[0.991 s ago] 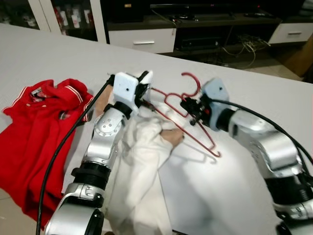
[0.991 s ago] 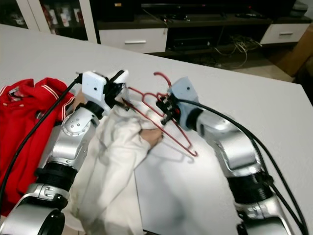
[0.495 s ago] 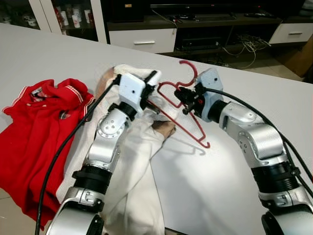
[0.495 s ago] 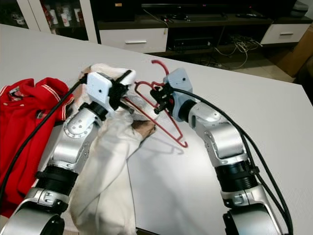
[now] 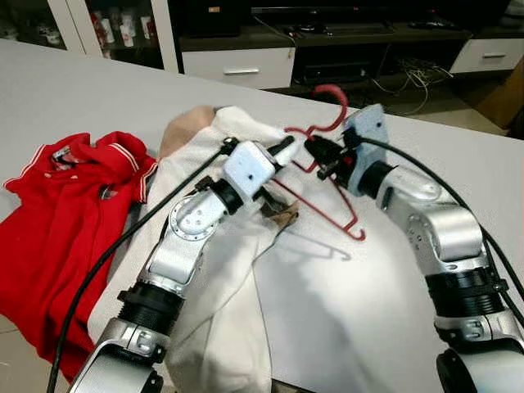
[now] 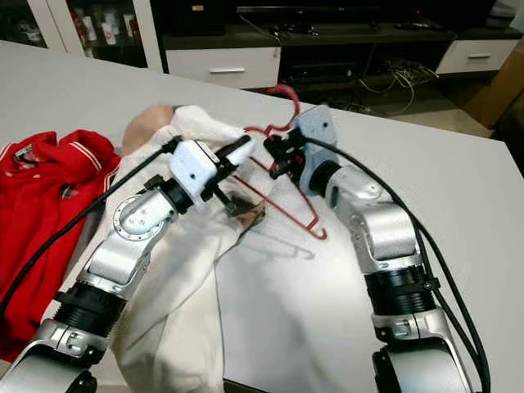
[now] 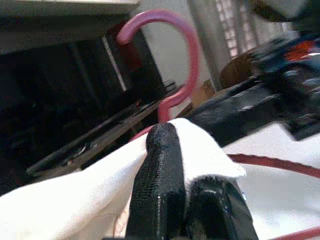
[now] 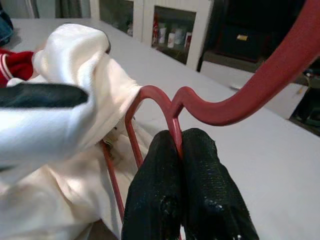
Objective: Hang hanger
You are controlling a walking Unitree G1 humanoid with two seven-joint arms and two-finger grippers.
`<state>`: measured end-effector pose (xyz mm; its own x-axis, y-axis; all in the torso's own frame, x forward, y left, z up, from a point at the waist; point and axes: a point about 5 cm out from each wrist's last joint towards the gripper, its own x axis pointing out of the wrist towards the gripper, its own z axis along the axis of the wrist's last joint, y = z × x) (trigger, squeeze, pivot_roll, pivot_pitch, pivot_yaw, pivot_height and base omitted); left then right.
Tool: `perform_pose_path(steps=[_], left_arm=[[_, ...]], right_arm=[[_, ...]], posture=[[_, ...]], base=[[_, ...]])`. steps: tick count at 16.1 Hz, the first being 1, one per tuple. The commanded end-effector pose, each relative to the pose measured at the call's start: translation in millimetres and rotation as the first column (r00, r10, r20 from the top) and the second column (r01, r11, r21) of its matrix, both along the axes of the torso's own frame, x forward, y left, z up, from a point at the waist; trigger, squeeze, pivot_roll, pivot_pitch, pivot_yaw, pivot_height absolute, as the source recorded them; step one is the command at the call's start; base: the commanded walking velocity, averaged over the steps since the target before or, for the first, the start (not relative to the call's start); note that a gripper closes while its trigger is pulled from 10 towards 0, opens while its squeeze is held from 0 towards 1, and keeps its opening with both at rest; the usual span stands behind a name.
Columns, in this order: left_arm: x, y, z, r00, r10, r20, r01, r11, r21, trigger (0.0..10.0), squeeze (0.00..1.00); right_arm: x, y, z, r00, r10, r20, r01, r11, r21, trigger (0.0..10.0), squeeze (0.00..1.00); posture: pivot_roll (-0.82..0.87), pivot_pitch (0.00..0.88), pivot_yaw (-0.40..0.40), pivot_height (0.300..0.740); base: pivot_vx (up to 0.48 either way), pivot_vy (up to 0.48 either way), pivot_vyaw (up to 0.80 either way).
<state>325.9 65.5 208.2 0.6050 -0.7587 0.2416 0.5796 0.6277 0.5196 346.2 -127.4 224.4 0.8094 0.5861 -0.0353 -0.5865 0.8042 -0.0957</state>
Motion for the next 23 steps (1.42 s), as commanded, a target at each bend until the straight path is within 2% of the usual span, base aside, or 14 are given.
perform_pose_path(steps=[1,5,7,8,9,23], left_arm=[[-12.2,-16.0,4,0.993,-0.107,0.051,0.105,0.994,0.041,0.0,0.0],[-18.7,-20.3,3,0.985,-0.166,0.048,0.165,0.986,0.033,0.0,0.0],[-20.4,-20.5,-1,0.984,-0.177,0.026,0.177,0.984,0.031,0.0,0.0],[-17.3,-18.9,-7,0.988,-0.15,-0.022,0.151,0.988,0.034,0.0,0.0],[-8.4,-13.5,-12,0.994,-0.068,-0.081,0.071,0.997,0.03,8.1,0.0],[-8.4,-13.5,-12,0.994,-0.068,-0.081,0.071,0.997,0.03,8.1,0.0]], right_arm=[[4.0,-0.3,15,0.998,-0.023,0.057,0.021,0.999,0.039,10.0,0.0],[5.9,1.4,22,0.994,-0.049,0.095,0.042,0.996,0.08,10.0,0.0],[5.8,1.8,24,0.993,-0.051,0.105,0.042,0.995,0.087,10.0,0.0],[5.2,2.0,23,0.993,-0.049,0.108,0.04,0.995,0.089,10.0,0.0],[3.5,2.0,22,0.993,-0.047,0.11,0.037,0.995,0.092,10.0,0.0],[3.5,2.0,22,0.993,-0.047,0.11,0.037,0.995,0.092,10.0,0.0]], posture=[[0.05,0.076,-0.038,0.74],[0.05,0.072,-0.038,0.74],[0.05,0.071,-0.039,0.74],[0.06,0.071,-0.039,0.74],[0.06,0.072,-0.039,0.74],[0.06,0.072,-0.039,0.74]], base=[[0.0,0.0,0.0],[0.0,0.0,0.0],[0.0,0.0,0.0],[0.0,0.0,0.0],[0.0,0.0,0.0],[0.0,0.0,0.0]])
